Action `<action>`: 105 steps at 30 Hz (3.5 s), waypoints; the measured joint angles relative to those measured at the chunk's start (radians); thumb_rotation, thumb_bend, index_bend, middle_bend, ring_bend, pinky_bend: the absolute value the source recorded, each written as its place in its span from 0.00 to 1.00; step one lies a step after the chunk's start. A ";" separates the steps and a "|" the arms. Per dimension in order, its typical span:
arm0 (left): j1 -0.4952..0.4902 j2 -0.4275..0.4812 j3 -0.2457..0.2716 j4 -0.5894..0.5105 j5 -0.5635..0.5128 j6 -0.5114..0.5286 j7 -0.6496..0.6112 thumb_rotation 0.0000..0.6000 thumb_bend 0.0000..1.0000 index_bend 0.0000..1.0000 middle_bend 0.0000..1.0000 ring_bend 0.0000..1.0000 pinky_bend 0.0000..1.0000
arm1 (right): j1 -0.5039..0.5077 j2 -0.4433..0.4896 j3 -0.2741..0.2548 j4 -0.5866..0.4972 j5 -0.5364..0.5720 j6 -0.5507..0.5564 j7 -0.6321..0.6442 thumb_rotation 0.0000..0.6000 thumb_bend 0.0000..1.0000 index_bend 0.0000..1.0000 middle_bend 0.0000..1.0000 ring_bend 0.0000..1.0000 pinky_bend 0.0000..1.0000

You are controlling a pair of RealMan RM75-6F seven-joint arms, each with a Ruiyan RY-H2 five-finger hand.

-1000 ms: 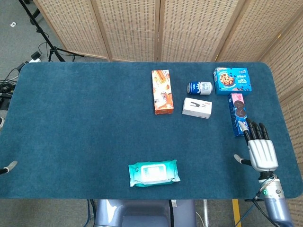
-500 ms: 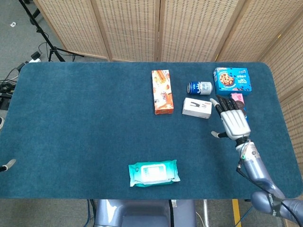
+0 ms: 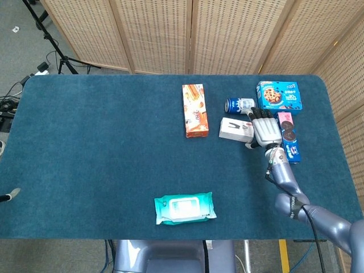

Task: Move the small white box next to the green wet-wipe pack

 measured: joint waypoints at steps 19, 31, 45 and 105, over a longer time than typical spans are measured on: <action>-0.011 -0.005 -0.008 0.009 -0.025 -0.017 0.006 1.00 0.00 0.00 0.00 0.00 0.00 | 0.077 -0.196 0.005 0.319 -0.057 -0.055 0.120 1.00 0.33 0.42 0.47 0.41 0.31; -0.002 0.004 0.007 -0.004 0.019 0.004 -0.011 1.00 0.00 0.00 0.00 0.00 0.00 | -0.001 -0.031 -0.013 0.035 -0.172 0.038 0.234 1.00 0.41 0.42 0.47 0.41 0.31; 0.019 0.012 0.033 -0.016 0.095 0.057 -0.031 1.00 0.00 0.00 0.00 0.00 0.00 | -0.142 0.406 -0.168 -0.541 -0.367 0.096 0.225 1.00 0.49 0.42 0.47 0.41 0.31; 0.026 0.001 0.041 -0.013 0.106 0.072 -0.017 1.00 0.00 0.00 0.00 0.00 0.00 | -0.196 0.278 -0.302 -0.488 -0.425 0.175 0.221 1.00 0.10 0.23 0.27 0.16 0.17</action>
